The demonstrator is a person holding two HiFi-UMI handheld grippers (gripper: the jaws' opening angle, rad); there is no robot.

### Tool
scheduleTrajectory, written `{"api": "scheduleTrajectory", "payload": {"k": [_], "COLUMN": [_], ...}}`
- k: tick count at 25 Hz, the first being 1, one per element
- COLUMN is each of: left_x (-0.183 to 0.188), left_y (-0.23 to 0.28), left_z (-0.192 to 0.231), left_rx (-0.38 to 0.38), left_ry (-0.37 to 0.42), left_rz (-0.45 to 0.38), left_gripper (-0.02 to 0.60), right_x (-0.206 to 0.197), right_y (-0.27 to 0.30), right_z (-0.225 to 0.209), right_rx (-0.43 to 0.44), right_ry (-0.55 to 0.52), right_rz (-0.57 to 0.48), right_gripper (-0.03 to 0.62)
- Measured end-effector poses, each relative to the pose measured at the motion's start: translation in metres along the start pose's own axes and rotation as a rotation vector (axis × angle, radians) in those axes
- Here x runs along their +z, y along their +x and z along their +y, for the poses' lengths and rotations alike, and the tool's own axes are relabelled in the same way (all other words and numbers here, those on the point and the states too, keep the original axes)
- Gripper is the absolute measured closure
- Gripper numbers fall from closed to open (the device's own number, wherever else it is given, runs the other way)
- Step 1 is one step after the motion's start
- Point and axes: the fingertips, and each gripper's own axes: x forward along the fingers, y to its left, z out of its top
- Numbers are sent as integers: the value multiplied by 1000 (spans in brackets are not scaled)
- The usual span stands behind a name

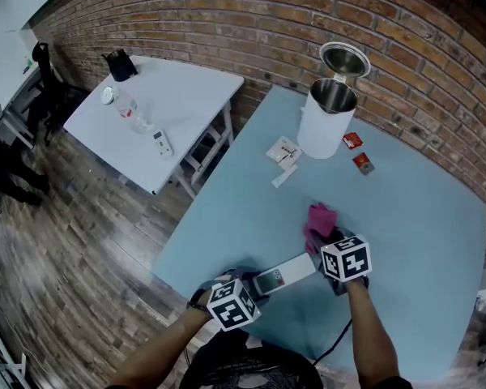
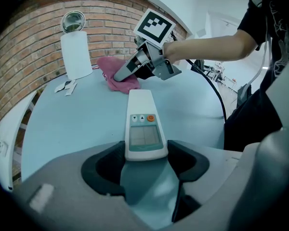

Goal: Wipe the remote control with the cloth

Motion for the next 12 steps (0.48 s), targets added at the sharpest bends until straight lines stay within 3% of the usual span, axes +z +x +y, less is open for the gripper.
{"api": "scheduleTrajectory", "payload": {"k": [4, 12], "left_x": [1, 1], "left_y": [1, 1], "left_z": [-1, -1], "left_rx": [-6, -3], "left_ry": [6, 5], "left_rz": [-5, -7], "left_gripper": [305, 305], "right_x": [4, 6], "right_y": [5, 16], "right_z": [9, 24], "right_rx": [56, 137], "right_ry": [-94, -128], "right_rz": [29, 45], "right_gripper": [520, 520]}}
